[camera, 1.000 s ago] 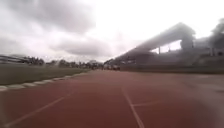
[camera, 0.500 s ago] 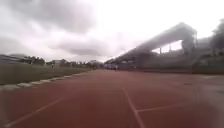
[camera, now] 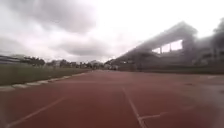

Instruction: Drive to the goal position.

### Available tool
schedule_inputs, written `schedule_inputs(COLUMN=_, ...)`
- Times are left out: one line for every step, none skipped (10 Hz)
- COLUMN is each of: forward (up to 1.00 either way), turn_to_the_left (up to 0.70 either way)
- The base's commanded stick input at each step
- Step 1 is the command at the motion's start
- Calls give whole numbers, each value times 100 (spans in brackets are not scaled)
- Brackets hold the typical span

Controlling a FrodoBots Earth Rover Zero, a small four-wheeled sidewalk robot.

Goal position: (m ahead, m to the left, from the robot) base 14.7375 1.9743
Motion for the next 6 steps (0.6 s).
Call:
schedule_inputs(forward=50, turn_to_the_left=2)
schedule_inputs(forward=50, turn_to_the_left=2)
schedule_inputs(forward=50, turn_to_the_left=2)
schedule_inputs(forward=50, turn_to_the_left=2)
schedule_inputs(forward=50, turn_to_the_left=2)
schedule_inputs(forward=50, turn_to_the_left=2)
